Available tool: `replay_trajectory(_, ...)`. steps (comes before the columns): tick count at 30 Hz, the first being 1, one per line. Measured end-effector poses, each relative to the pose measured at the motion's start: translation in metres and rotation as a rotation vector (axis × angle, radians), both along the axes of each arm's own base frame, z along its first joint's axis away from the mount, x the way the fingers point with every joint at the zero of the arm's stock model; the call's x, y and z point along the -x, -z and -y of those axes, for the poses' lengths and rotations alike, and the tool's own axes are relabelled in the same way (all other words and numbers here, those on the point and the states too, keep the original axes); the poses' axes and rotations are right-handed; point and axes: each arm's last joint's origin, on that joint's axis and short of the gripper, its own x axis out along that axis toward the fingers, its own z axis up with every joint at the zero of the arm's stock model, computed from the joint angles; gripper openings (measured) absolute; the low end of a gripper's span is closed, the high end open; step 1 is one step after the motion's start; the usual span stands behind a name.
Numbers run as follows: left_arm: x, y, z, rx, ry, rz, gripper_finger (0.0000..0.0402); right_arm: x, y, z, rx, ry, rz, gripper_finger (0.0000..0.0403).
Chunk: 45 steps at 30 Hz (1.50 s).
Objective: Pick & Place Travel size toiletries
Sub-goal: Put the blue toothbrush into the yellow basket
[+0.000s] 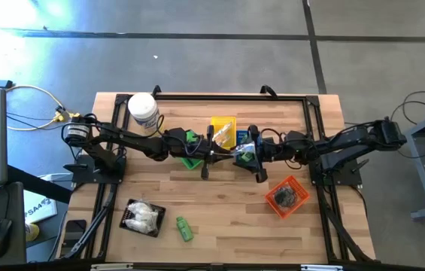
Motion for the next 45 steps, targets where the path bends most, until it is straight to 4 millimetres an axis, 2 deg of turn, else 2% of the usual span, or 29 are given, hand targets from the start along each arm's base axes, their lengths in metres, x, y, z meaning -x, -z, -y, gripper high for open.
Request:
replay_trajectory(11, 0.000, 0.001, 0.001, -0.010, 0.008, -0.014, 0.0020, 0.000, 0.002, 0.001, 0.022, -0.012, -0.014, 0.0019)
replay_trajectory(14, 0.000, 0.002, 0.001, -0.013, 0.027, -0.021, 0.0028, -0.001, 0.002, 0.003, 0.024, -0.009, -0.016, 0.0020)
replay_trajectory(17, 0.000, 0.003, 0.002, -0.027, 0.077, -0.024, 0.0053, 0.000, 0.002, 0.003, -0.004, -0.024, -0.024, 0.0027)
replay_trajectory(22, 0.007, -0.004, 0.008, -0.032, 0.152, -0.057, 0.0142, 0.006, -0.006, 0.001, 0.010, -0.093, 0.006, 0.0015)
replay_trajectory(28, 0.028, -0.017, 0.005, 0.009, 0.092, -0.219, 0.0255, 0.017, -0.014, 0.001, 0.000, -0.088, -0.030, 0.0018)
replay_trajectory(32, 0.056, -0.025, 0.003, 0.012, 0.025, -0.398, 0.0284, 0.032, -0.022, 0.002, 0.001, -0.086, -0.079, 0.0016)
replay_trajectory(35, 0.081, -0.029, 0.001, 0.010, -0.052, -0.532, 0.0277, 0.048, -0.028, 0.003, -0.004, -0.058, -0.135, 0.0021)
replay_trajectory(38, 0.105, -0.030, 0.002, 0.035, -0.116, -0.637, 0.0247, 0.066, -0.032, 0.004, -0.019, -0.017, -0.200, 0.0020)
replay_trajectory(41, 0.126, -0.019, 0.006, 0.028, -0.160, -0.674, 0.0194, 0.086, -0.033, 0.005, -0.043, 0.016, -0.264, 0.0017)
replay_trajectory(45, 0.149, 0.004, 0.009, 0.056, -0.145, -0.612, 0.0097, 0.111, -0.036, 0.006, -0.091, 0.031, -0.303, 0.0020)
